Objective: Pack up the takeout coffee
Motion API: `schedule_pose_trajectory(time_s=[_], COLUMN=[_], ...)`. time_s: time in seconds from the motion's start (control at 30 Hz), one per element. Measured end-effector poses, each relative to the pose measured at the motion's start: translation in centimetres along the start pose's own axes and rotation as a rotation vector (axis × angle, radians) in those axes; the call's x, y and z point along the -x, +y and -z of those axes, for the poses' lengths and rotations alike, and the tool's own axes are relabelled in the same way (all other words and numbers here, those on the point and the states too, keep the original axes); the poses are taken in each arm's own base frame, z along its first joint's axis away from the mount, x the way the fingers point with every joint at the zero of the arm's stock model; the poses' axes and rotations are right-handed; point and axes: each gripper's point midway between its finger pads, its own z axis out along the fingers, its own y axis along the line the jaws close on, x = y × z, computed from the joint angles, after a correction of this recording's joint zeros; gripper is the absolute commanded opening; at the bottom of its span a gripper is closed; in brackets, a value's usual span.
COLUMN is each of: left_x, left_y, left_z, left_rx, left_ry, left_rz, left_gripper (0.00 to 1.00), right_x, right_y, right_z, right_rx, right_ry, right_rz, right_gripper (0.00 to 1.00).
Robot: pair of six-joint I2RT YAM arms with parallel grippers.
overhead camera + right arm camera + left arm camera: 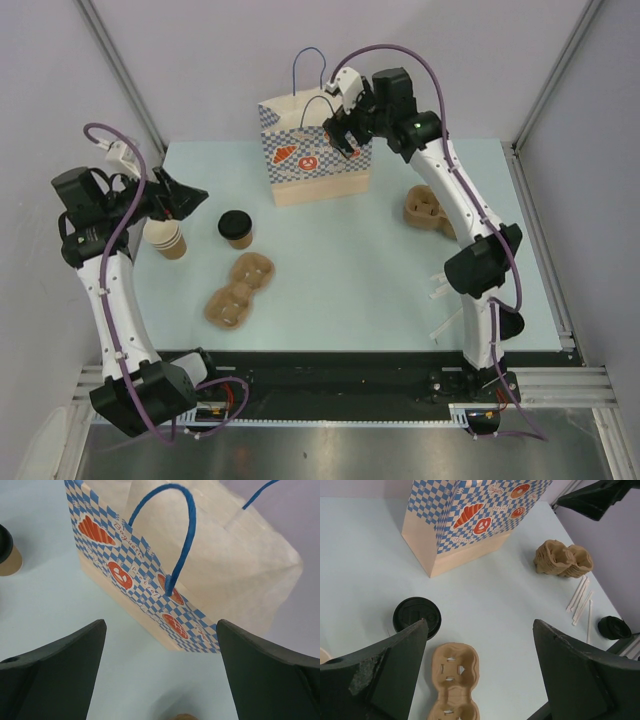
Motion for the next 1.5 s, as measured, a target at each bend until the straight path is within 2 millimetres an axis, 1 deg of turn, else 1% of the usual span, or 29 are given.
schedule_pose_trajectory(time_s=[0.07, 0.13, 0.17, 0.23, 0.27, 0.33, 0.37, 0.43, 0.47, 0.67, 0.8, 0.93, 1.1, 1.17, 1.23, 1.33, 1.4, 1.5], left_x=[-0.1, -0.2, -0.3, -0.6, -0.7, -1.0, -1.1, -1.1, -1.1, -0.7, -0.6, -0.6, -0.5, -0.4, -0.5, -1.0, -1.3, -1.5], left_y=[0.1, 0.1, 0.2, 0.2, 0.3, 0.4, 0.4, 0.3, 0.3, 0.0, -0.3, -0.6, -0.8, -0.9, -1.2, -1.8, -2.4, -3.2], left_z=[0.0, -0.1, -0.1, -0.2, -0.2, -0.3, -0.3, -0.3, -0.2, -0.1, 0.0, 0.1, 0.2, 0.2, 0.1, -0.2, -0.4, -0.7], left_rx=[0.000, -0.001, -0.003, -0.005, -0.005, -0.005, -0.005, -0.005, -0.005, -0.008, -0.017, -0.025, -0.025, -0.026, -0.035, -0.053, -0.064, -0.079], left_ry=[0.000, 0.001, 0.000, 0.004, 0.007, 0.010, 0.011, 0.010, 0.009, -0.003, -0.009, -0.010, -0.014, -0.016, -0.012, 0.005, 0.017, 0.027], left_rz=[0.000, 0.001, 0.000, 0.005, 0.008, 0.014, 0.015, 0.015, 0.012, -0.006, -0.015, -0.014, -0.020, -0.024, -0.032, -0.042, -0.053, -0.081], left_gripper=[0.89, 0.89, 0.88, 0.88, 0.87, 0.87, 0.86, 0.86, 0.86, 0.86, 0.85, 0.85, 0.85, 0.85, 0.85, 0.86, 0.86, 0.85], right_x=[-1.0, -1.5, -1.5, -1.5, -1.4, -1.0, -0.6, 0.1, 0.3, 1.0, 1.9, 3.3, 5.3, 5.6, 5.8, 4.8, 3.9, 3.2], right_y=[0.1, 0.1, 0.0, 0.1, 0.2, 0.4, 0.5, 0.6, 0.8, 0.9, 0.4, 0.1, 0.1, 0.4, 1.0, 2.9, 4.9, 8.7], right_z=[-1.4, -2.5, -2.8, -3.3, -3.5, -3.7, -3.7, -3.8, -3.9, -3.8, -2.8, -0.7, 2.9, 4.3, 5.7, 7.8, 9.2, 10.8], right_rx=[0.008, 0.010, 0.009, 0.010, 0.009, 0.010, 0.009, 0.005, 0.003, -0.012, -0.026, -0.034, -0.033, -0.026, -0.013, 0.024, 0.057, 0.099], right_ry=[0.012, 0.012, 0.008, 0.001, -0.003, -0.015, -0.025, -0.044, -0.051, -0.062, -0.078, -0.108, -0.145, -0.146, -0.146, -0.121, -0.094, -0.062], right_rz=[-0.004, -0.005, -0.004, 0.001, 0.001, 0.009, 0.014, 0.028, 0.033, 0.053, 0.066, 0.089, 0.111, 0.113, 0.113, 0.106, 0.103, 0.121], right_gripper=[0.90, 0.86, 0.79, 0.67, 0.51, 0.35, 0.18, 0.03, 0.00, 0.00, 0.00, 0.00, 0.00, 0.00, 0.00, 0.00, 0.00, 0.00])
